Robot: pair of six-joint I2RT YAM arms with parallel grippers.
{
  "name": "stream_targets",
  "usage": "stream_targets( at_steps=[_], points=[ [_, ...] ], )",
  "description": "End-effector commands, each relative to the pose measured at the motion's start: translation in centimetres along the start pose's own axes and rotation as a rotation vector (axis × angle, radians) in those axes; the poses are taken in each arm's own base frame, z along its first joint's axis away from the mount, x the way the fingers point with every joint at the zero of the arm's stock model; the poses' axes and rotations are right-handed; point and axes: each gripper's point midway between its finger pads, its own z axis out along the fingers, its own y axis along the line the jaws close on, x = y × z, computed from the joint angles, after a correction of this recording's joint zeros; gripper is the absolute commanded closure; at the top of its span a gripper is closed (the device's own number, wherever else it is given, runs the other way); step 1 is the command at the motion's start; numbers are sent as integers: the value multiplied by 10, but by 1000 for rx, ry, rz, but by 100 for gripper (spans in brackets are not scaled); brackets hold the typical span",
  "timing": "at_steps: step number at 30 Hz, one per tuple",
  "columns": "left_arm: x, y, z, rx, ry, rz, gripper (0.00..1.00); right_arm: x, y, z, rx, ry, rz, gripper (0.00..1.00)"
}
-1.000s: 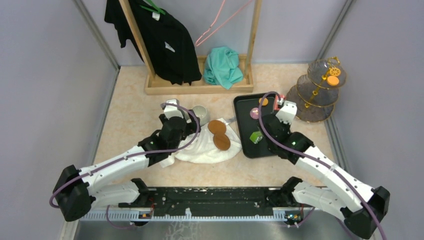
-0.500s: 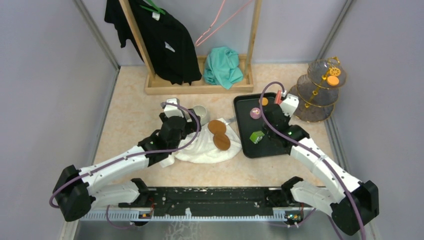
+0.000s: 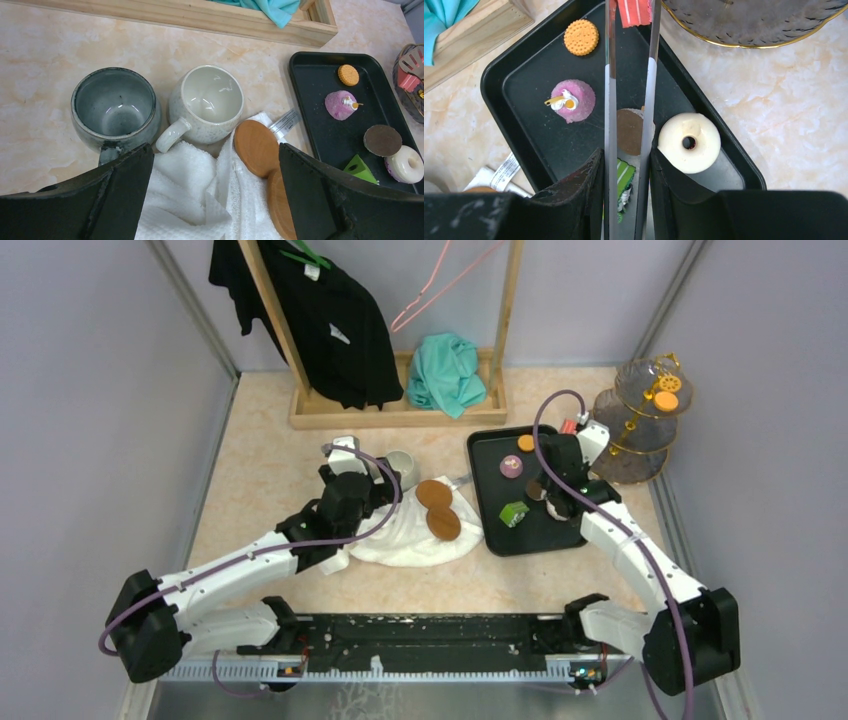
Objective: Serve the afternoon tea
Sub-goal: Place the desert on the desert table.
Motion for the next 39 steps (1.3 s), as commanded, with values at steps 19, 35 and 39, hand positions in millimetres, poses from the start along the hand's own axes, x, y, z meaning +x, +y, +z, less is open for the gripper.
stream_targets(
  at_steps=[19, 35, 39],
  points=[
    [-9, -9, -4, 42, -31, -22, 1, -36, -9, 25, -24, -77, 145, 100],
    [-6, -11, -2, 48, -22, -26, 1, -42, -28, 50, 20, -87, 173, 100],
    [-4, -13, 0, 51, -19, -29, 1, -47, -34, 58, 36, -101, 179, 100]
  ],
)
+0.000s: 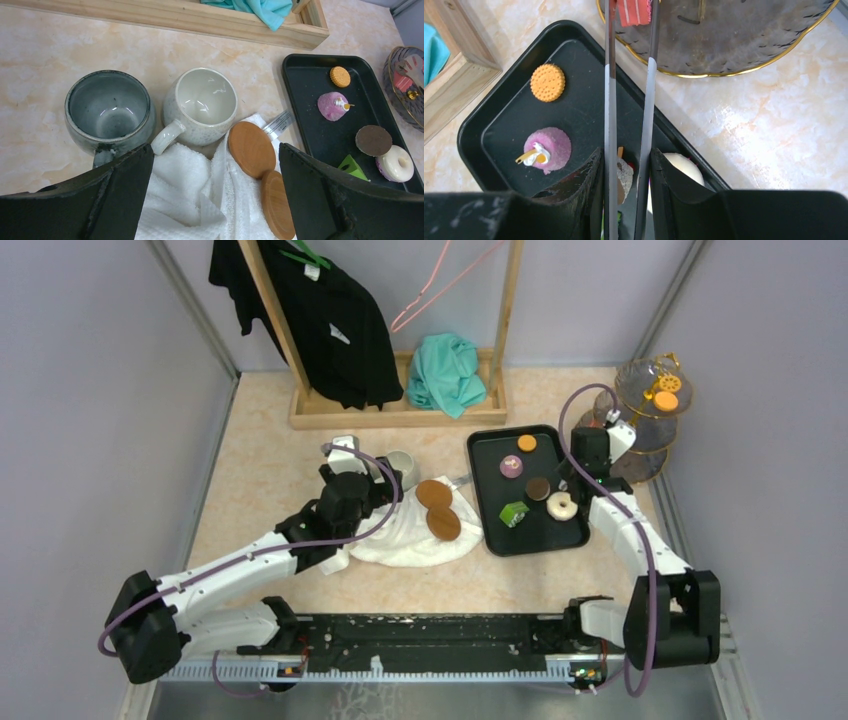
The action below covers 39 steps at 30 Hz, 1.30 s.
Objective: Serve the afternoon tea
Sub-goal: Place the desert on the desert table.
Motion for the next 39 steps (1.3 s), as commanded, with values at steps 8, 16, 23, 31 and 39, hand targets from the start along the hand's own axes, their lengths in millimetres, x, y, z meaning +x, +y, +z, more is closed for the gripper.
stream_targets(
  at_steps=[8, 16, 23, 31, 39],
  points=[
    [1, -10, 3, 37, -10, -18, 1, -42, 3, 25, -18, -127, 42, 100],
    [5, -13, 5, 43, -3, -20, 1, -55, 4, 33, -3, -169, 58, 100],
    [6, -13, 7, 43, -2, -18, 1, -56, 7, 45, 13, -172, 53, 100],
    [6, -14, 8, 42, -4, -17, 1, -58, 14, 56, 2, -170, 48, 99],
    [7, -13, 8, 40, -1, -26, 1, -51, 21, 64, -16, -124, 29, 71]
  ],
)
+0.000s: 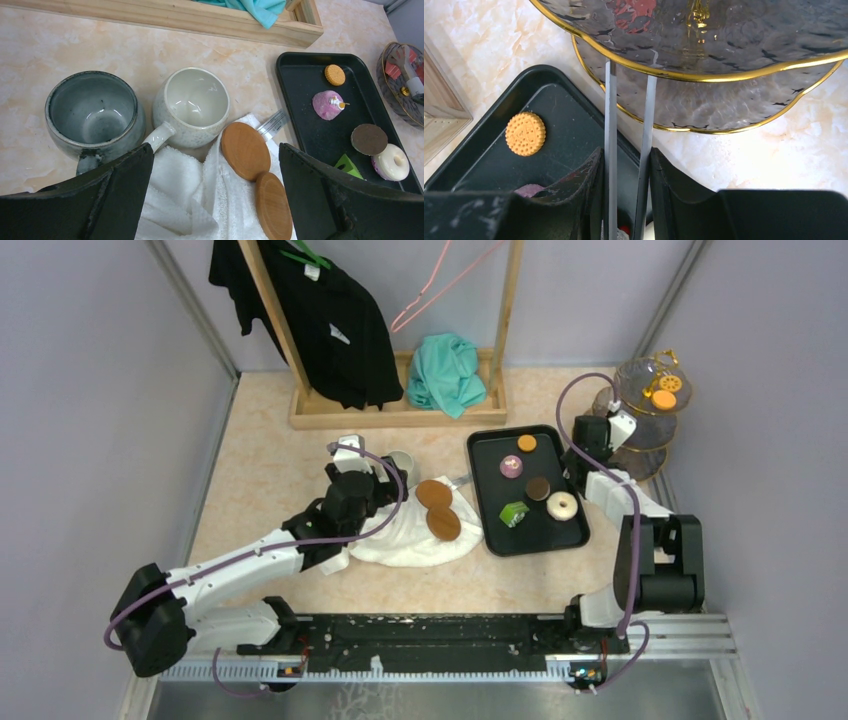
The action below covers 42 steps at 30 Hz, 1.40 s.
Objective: Serve the afternoon tea
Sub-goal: Place the desert on the desert table.
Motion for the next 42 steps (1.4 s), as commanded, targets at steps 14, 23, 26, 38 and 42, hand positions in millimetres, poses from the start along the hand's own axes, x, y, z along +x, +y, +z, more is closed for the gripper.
stream_targets(
  at_steps=[14, 23, 26, 38, 42],
  points=[
    [2, -4, -3, 33, -10, -25, 1, -33, 26, -9, -104, -76, 40, 61],
    [0, -4, -5, 40, -17, -31, 1, -22, 31, -24, -116, -81, 11, 61],
    [0, -4, -6, 41, -20, -33, 1, -18, 31, -28, -113, -79, 1, 61],
    [-3, -4, -9, 50, -24, -39, 1, -7, 17, -44, -94, -70, -17, 62],
    [-3, -5, -9, 54, -26, -42, 1, -4, 13, -50, -97, -69, -25, 62]
  ],
)
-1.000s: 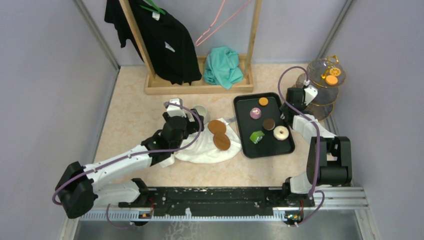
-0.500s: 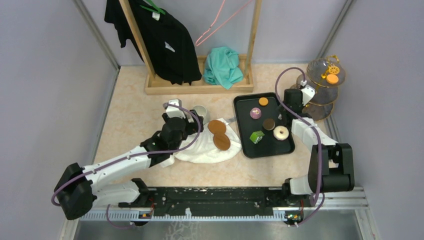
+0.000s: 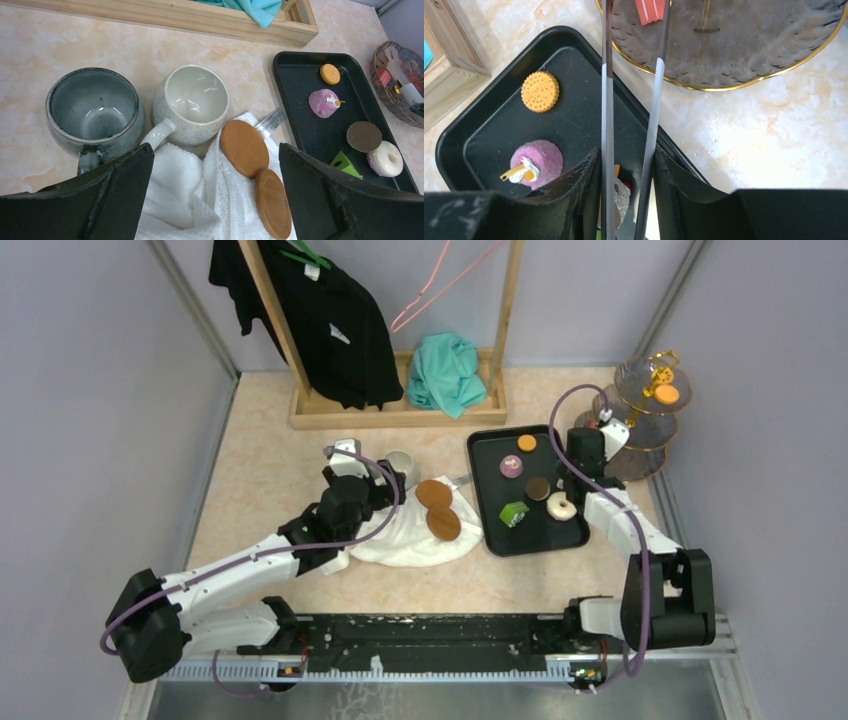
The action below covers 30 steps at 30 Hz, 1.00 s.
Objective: Serve the afternoon tea
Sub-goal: Place the desert on the desert table.
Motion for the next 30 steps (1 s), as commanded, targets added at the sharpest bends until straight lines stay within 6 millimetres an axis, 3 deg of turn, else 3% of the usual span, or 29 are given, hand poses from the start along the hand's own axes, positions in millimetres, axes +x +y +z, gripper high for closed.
stream_targets(
  at_steps=[1, 15, 30],
  points=[
    [-5, -8, -4, 34, -16, -26, 1, -19, 5, -15, -28, -75, 15, 62],
    [-7, -11, -3, 40, -13, -27, 1, -19, 8, -27, -45, -76, -33, 62],
    [-7, -17, -4, 49, -10, -28, 1, -16, -6, -61, -72, -105, -32, 63]
  ],
)
